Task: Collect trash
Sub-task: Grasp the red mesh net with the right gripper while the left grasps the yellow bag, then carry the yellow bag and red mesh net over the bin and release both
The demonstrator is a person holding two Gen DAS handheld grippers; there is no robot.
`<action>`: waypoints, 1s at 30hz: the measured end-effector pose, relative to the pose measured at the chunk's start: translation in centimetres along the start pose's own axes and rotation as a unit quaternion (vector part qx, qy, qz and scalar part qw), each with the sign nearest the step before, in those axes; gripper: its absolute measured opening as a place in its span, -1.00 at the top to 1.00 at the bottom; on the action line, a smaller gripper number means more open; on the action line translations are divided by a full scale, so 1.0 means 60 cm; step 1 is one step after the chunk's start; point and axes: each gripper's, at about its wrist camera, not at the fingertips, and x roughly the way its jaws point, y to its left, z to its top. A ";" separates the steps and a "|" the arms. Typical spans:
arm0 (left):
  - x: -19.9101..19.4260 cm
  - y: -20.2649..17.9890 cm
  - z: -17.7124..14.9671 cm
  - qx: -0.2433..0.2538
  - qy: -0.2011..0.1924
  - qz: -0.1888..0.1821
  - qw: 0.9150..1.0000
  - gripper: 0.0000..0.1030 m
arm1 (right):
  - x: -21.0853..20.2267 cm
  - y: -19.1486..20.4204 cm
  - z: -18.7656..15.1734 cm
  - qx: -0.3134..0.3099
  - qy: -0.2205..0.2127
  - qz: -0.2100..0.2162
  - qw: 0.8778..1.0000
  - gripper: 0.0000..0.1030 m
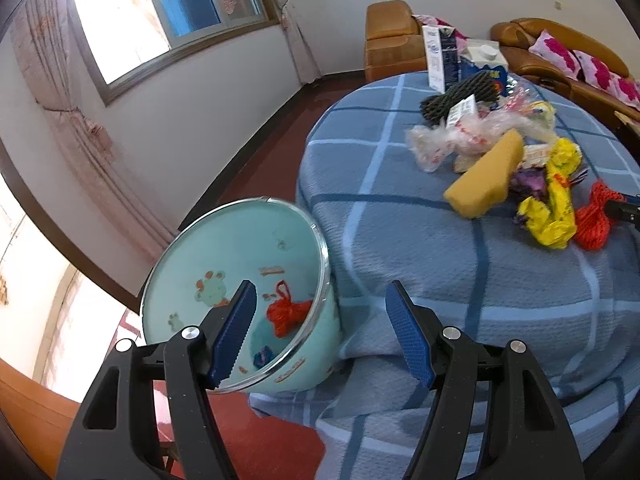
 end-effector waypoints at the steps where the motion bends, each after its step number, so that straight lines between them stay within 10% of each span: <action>1: -0.004 -0.006 0.005 0.000 -0.004 -0.004 1.000 -0.29 | -0.006 -0.004 0.002 0.006 -0.006 -0.004 1.000 0.69; 21: -0.013 -0.241 0.063 0.073 -0.026 -0.112 0.991 -0.27 | -0.101 -0.125 -0.041 0.108 -0.060 -0.093 0.988 0.69; 26: 0.008 -0.247 0.061 0.083 0.001 -0.135 0.987 0.61 | -0.097 -0.128 -0.045 0.111 -0.061 -0.090 0.988 0.69; 30: -0.003 -0.243 0.066 0.088 -0.006 -0.145 0.985 0.64 | -0.103 -0.127 -0.045 0.112 -0.069 -0.085 0.988 0.69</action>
